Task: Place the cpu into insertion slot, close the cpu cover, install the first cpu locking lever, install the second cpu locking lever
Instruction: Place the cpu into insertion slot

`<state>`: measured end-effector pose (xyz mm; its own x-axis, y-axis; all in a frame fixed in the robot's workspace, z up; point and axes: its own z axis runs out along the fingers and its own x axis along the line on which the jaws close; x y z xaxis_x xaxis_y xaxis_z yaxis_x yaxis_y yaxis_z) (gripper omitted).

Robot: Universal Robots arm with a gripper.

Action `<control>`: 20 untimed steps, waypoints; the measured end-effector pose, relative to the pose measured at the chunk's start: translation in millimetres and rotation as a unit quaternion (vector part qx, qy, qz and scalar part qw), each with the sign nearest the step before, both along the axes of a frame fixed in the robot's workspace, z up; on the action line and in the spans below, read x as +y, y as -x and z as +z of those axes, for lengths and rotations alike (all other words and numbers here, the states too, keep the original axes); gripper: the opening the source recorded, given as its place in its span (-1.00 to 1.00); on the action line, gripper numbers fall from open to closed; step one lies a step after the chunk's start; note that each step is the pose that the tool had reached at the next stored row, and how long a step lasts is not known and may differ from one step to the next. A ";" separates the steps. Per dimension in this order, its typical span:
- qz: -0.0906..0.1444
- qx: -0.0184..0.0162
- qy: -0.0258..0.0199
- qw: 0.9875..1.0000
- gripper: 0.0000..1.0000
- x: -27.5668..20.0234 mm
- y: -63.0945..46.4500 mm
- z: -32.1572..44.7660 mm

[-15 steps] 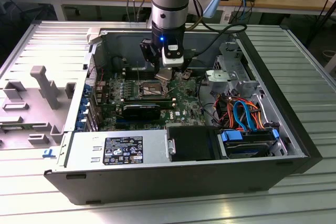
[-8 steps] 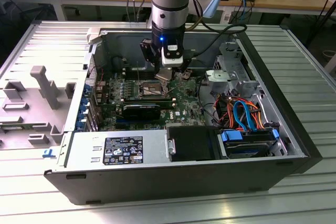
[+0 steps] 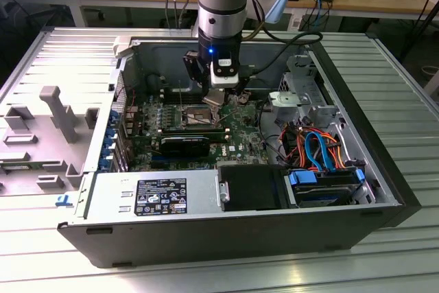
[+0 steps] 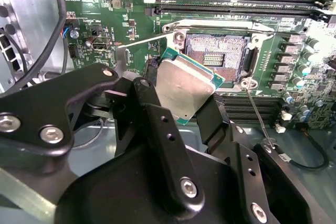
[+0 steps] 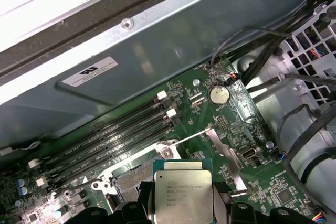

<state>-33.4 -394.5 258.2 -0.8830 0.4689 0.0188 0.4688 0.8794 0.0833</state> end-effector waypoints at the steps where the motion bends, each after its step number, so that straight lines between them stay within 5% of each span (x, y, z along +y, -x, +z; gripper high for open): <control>1: -0.001 0.000 0.000 1.000 0.08 0.0 0.0 -0.1; 20: -0.015 0.000 0.000 1.000 0.08 0.0 0.0 -0.6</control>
<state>-33.4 -394.5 257.6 -0.8682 0.4958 0.0187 0.4955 0.8646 0.0833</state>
